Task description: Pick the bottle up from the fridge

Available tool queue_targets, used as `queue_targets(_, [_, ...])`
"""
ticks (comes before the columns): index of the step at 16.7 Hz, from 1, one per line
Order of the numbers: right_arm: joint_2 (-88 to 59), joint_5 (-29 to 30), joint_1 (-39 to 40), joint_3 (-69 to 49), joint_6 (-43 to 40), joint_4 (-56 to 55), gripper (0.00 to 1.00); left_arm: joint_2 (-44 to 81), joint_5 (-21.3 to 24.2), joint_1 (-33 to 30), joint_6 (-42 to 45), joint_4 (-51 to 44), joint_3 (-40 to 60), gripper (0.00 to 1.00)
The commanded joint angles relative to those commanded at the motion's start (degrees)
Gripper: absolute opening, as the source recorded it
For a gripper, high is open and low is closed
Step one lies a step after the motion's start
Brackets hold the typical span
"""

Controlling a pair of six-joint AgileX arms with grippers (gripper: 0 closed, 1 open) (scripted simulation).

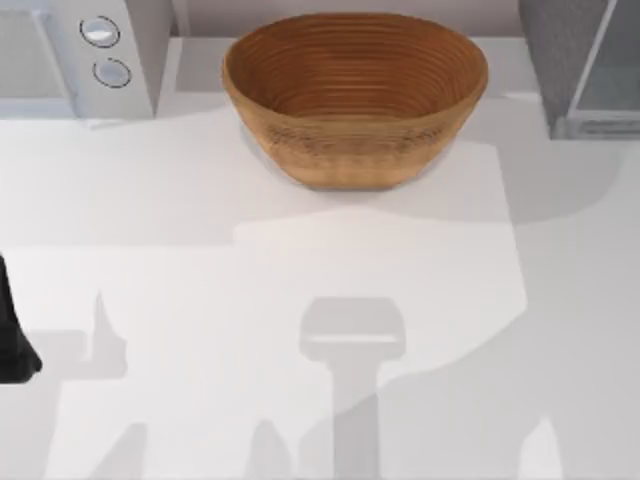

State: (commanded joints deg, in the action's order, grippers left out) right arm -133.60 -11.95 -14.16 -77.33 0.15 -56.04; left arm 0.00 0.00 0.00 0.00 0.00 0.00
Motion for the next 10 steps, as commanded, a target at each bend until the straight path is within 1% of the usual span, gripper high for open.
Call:
queue_targets(3, [2.0,0.0,0.0,-0.4,0.0,2.0,0.0,0.0,0.0,0.0,0.0,0.0,0.0,1.0])
queue_targets(7, [5.5,-0.1,0.0,-1.4,0.0,7.4,0.0,0.0,0.0,0.0,0.0,0.0,0.0,1.0])
queue_targets(10, [6.7,-0.1,0.0,-1.9,0.1,8.6,0.0,0.0,0.0,0.0,0.0,0.0,0.0,1.0])
